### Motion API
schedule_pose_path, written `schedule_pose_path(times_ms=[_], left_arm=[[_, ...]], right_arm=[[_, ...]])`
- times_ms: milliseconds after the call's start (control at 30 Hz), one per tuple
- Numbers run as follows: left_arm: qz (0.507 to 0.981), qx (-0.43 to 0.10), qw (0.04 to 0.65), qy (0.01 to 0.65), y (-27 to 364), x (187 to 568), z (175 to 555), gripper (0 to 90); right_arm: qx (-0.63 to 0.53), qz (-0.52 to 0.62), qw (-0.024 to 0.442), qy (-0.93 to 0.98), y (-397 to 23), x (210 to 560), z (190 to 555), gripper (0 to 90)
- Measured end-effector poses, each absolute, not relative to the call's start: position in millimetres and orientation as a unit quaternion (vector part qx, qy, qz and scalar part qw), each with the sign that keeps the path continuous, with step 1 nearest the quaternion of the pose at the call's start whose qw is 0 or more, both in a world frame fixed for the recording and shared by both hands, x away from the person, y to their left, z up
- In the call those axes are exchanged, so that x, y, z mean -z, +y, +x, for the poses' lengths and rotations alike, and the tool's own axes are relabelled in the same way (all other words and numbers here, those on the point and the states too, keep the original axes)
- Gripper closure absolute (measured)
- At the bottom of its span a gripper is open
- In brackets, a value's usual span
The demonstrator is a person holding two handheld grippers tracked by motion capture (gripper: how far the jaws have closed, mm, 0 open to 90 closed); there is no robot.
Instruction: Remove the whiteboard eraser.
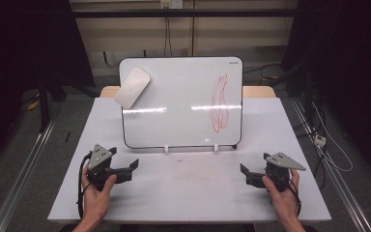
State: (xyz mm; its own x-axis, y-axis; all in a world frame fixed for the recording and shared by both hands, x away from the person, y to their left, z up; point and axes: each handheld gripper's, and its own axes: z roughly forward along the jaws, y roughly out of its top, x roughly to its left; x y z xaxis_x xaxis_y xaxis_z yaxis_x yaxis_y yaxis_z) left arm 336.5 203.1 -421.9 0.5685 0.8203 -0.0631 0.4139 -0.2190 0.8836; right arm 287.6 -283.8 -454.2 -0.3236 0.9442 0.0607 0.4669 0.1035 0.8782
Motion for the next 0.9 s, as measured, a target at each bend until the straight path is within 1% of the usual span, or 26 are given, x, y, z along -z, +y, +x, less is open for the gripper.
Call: schedule_pose_path(times_ms=[333,400,433,533,600,733,900], left_arm=[[0.765,-0.218,0.462,0.393,198,399,352,7.4],[0.767,-0.221,0.463,0.385,198,395,356,3.3],[0.768,-0.228,0.459,0.383,197,393,358,3.4],[0.775,-0.223,0.455,0.377,194,388,364,4.3],[0.781,-0.23,0.449,0.369,191,385,367,7.3],[0.782,-0.235,0.452,0.359,187,374,375,7.0],[0.775,-0.264,0.453,0.354,185,354,387,6.4]], right_arm=[[-0.429,0.51,0.268,0.695,-281,456,290,4.0],[-0.428,0.509,0.266,0.697,-281,457,291,4.2],[-0.428,0.509,0.266,0.697,-281,457,291,4.2],[-0.428,0.51,0.265,0.697,-281,457,290,4.2],[-0.429,0.51,0.265,0.697,-281,457,290,4.2],[-0.428,0.51,0.265,0.697,-281,457,290,4.2],[-0.428,0.51,0.265,0.697,-281,457,291,4.2]])
